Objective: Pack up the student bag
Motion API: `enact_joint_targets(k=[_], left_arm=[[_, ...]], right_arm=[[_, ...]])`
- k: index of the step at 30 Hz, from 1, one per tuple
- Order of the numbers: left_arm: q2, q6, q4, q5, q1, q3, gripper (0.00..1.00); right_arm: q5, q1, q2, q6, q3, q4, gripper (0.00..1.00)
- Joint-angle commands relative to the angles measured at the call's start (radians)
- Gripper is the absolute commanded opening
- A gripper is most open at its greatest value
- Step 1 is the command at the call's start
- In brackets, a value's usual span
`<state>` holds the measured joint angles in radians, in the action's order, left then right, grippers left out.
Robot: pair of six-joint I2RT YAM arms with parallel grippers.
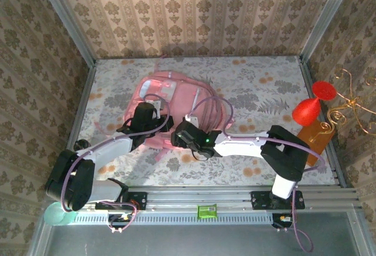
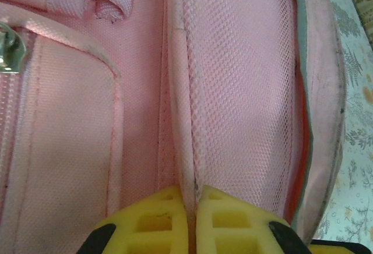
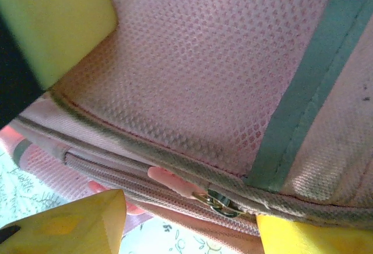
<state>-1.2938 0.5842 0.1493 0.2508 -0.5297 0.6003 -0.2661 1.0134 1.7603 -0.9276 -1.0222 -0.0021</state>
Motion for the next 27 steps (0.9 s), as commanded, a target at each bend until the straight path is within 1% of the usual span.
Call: enact_joint_targets(k=[1,5,7,9,12,16,22,27], left_arm=[[0.048,0.01,-0.003,0.084,-0.028,0.0,0.0],[0.051,0.004,-0.003,0.082,-0.028,-0.003,0.0],[0.054,0.001,-0.005,0.082,-0.029,-0.004,0.0],[0.056,-0.005,-0.007,0.076,-0.029,-0.006,0.0],[0.056,-0.014,-0.01,0.064,-0.029,-0.009,0.0],[0.055,-0.021,-0.012,0.062,-0.029,-0.008,0.0],[0.054,-0.03,-0.015,0.058,-0.029,-0.007,0.0],[0.05,-0.032,-0.014,0.061,-0.029,-0.005,0.0]], right_arm=[[-0.098,0.01,0.051,-0.026,-0.051,0.014,0.63],[-0.182,0.017,0.064,-0.023,-0.058,0.0,0.62],[-0.214,0.017,0.054,-0.022,-0.046,-0.012,0.59],[-0.236,0.017,0.026,-0.017,-0.016,0.002,0.53],[-0.236,0.018,-0.006,-0.014,0.016,0.012,0.45],[-0.229,0.021,-0.039,-0.034,0.052,0.02,0.37],[-0.227,0.024,-0.055,-0.035,0.077,0.033,0.3],[-0.215,0.024,-0.049,-0.023,0.072,0.044,0.21]])
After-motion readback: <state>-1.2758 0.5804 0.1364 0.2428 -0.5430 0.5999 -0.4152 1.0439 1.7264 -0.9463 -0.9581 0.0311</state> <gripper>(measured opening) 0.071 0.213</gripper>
